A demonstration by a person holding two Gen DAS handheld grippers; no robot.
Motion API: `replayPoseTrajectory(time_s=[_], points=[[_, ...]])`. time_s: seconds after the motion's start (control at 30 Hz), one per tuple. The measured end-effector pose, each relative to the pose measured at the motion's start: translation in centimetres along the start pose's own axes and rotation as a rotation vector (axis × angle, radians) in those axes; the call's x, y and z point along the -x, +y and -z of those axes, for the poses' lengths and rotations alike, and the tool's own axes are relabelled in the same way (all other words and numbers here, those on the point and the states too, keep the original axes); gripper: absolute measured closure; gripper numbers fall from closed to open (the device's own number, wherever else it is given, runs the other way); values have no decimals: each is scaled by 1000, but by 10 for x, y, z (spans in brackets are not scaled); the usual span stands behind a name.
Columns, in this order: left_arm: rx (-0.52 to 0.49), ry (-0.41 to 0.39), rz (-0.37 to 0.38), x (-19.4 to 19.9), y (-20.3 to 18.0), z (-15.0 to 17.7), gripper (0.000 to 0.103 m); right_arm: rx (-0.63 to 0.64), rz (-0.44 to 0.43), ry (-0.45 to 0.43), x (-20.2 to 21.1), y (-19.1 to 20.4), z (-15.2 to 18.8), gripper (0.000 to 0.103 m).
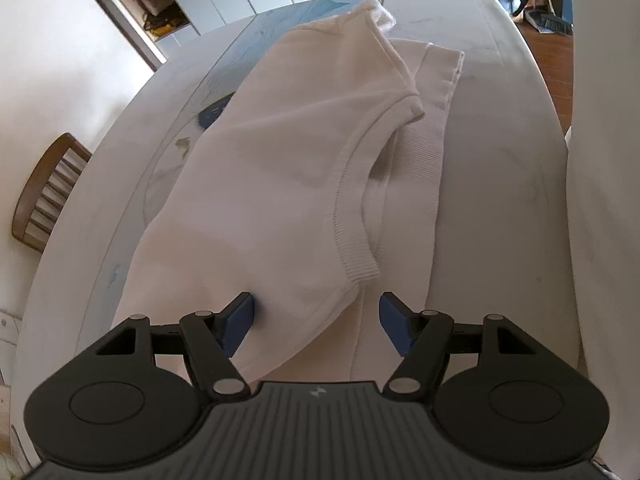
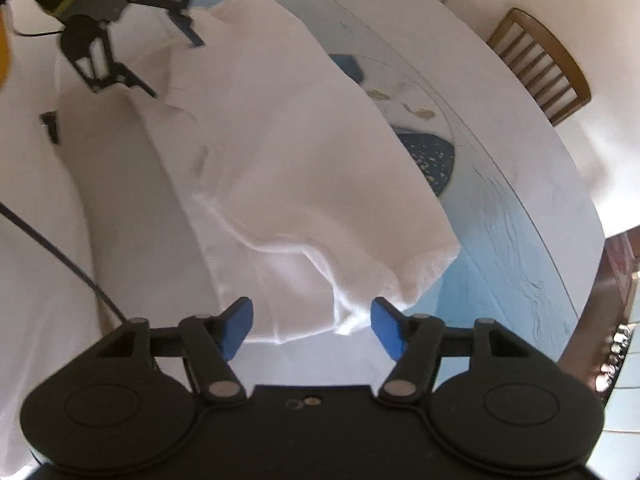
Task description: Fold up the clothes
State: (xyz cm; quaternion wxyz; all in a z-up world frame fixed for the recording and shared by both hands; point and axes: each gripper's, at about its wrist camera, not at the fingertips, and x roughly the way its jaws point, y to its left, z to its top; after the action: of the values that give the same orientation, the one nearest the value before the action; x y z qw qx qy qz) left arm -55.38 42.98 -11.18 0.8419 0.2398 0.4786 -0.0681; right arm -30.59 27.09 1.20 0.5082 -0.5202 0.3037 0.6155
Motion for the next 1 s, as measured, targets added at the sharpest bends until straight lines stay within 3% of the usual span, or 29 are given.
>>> replayPoseTrajectory(time_s=[0.3,0.43,0.53,0.6,0.67,0.8,1.0], points=[[102,32,-7,-18,-3,-12,35,36,-202,-133,-69,33,-46,0],[157,45,-14,-20,-2,-14,35,77,-190,-126,-94,45,-49,0],[236,45,-3,-16,4,-15,53,9,-177,-127,-93,37,-50,0],[294,31,1,-8,8,-16,78,-38,-199,-155,-83,29,-46,0],[356,20,14,1,12,-16,86,-50,-207,-192,-71,23,-43,0],[387,9,-2,22,10,-22,93,-12,-209,-265,-38,23,-36,0],[383,-5,19,50,-9,-32,93,14,-250,-282,-14,28,-22,0]])
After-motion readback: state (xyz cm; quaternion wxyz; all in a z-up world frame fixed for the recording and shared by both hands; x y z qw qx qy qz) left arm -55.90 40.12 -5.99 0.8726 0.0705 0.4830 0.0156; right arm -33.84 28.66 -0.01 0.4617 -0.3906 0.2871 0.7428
